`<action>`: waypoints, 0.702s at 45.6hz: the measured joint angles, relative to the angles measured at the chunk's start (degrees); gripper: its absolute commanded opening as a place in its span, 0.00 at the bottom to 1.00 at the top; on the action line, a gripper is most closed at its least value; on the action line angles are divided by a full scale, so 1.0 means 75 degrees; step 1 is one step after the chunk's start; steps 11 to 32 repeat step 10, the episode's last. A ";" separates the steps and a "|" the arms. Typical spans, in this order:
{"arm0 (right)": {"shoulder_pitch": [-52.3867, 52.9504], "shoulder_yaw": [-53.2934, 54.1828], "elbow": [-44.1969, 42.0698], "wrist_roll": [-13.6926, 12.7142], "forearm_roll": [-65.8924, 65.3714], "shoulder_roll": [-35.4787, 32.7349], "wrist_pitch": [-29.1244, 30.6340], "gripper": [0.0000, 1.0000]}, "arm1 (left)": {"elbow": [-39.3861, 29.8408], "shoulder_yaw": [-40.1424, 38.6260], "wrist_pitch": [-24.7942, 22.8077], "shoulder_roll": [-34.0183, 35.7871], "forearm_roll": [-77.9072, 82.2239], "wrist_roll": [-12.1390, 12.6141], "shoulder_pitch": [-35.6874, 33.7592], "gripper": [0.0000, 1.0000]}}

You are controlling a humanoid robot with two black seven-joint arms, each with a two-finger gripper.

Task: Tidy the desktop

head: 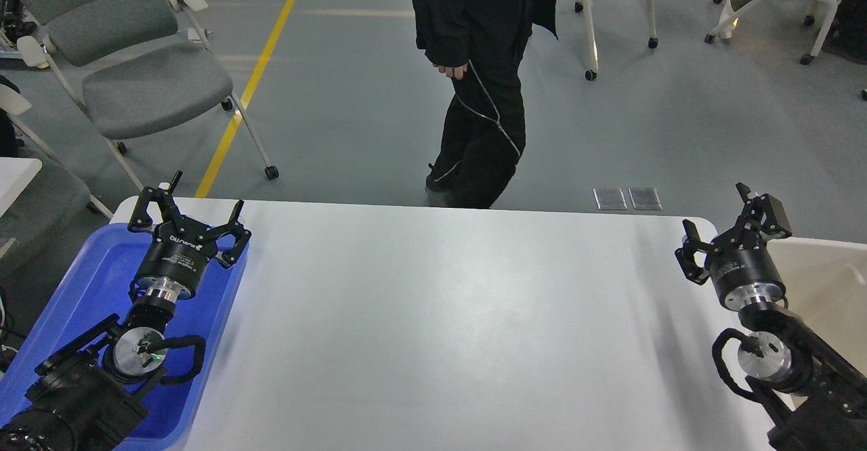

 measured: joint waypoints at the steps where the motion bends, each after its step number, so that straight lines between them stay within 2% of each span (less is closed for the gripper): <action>1: -0.0001 -0.0001 0.0000 0.0002 -0.0008 0.0024 -0.0001 1.00 | 0.0000 0.0002 0.0000 0.0000 0.0000 0.0000 0.0000 1.00; 32: -0.0011 0.0000 -0.0001 0.0064 -0.0051 0.0210 -0.0011 1.00 | 0.0000 0.0008 -0.0008 0.0000 0.0000 0.0000 -0.0002 1.00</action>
